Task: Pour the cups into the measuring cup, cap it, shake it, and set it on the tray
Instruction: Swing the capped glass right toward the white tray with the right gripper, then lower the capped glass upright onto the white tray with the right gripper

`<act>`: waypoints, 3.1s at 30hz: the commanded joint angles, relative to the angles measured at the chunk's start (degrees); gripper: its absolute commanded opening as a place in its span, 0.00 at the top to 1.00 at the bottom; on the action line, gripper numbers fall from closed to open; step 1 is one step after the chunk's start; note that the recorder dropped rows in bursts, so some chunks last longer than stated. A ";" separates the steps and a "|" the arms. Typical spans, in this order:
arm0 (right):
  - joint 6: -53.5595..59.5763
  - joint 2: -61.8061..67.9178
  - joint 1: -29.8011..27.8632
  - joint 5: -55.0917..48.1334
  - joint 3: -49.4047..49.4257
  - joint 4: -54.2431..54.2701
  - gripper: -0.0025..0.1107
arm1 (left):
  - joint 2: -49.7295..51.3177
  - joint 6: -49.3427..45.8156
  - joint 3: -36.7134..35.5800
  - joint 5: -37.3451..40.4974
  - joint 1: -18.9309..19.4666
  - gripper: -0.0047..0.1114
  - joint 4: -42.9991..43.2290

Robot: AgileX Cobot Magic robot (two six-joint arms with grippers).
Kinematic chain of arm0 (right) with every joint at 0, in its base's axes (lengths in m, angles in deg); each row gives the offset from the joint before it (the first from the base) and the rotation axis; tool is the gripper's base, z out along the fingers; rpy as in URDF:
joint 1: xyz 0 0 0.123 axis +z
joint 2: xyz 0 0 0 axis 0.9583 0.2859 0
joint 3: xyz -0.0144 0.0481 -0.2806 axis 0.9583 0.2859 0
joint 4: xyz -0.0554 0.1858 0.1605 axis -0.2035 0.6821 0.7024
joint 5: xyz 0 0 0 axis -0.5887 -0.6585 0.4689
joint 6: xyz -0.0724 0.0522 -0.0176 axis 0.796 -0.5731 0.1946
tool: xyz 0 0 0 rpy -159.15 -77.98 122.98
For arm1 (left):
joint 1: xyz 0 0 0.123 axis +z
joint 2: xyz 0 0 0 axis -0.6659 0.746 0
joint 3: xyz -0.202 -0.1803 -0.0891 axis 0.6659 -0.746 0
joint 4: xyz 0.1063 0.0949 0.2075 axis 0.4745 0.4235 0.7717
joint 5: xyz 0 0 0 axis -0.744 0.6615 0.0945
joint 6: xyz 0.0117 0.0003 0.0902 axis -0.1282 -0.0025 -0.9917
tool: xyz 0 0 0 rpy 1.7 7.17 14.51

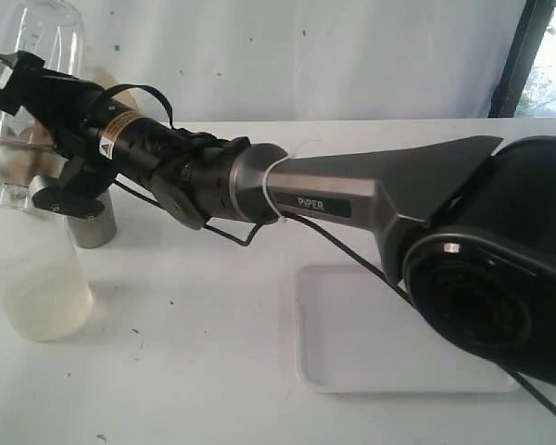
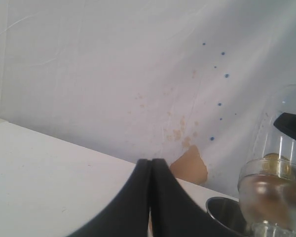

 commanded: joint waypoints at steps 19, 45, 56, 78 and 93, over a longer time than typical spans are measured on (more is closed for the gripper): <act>-34.23 -13.48 -0.61 -5.41 0.51 53.52 0.98 | -0.24 -0.06 -0.17 0.07 0.01 0.96 0.55; -34.56 -53.20 -16.21 -20.99 48.11 106.57 0.98 | -0.24 0.54 -0.17 0.55 0.01 0.96 0.65; -35.28 -54.88 -17.35 -23.17 68.77 98.61 0.98 | -0.24 1.31 -0.17 0.93 0.01 0.96 1.87; -118.55 -44.78 -17.35 19.85 87.51 16.66 0.98 | -0.24 1.43 -0.17 1.41 0.01 0.96 2.13; -116.12 -40.25 -17.35 18.70 86.40 18.11 0.78 | -0.24 1.43 -0.17 1.66 0.01 0.96 2.11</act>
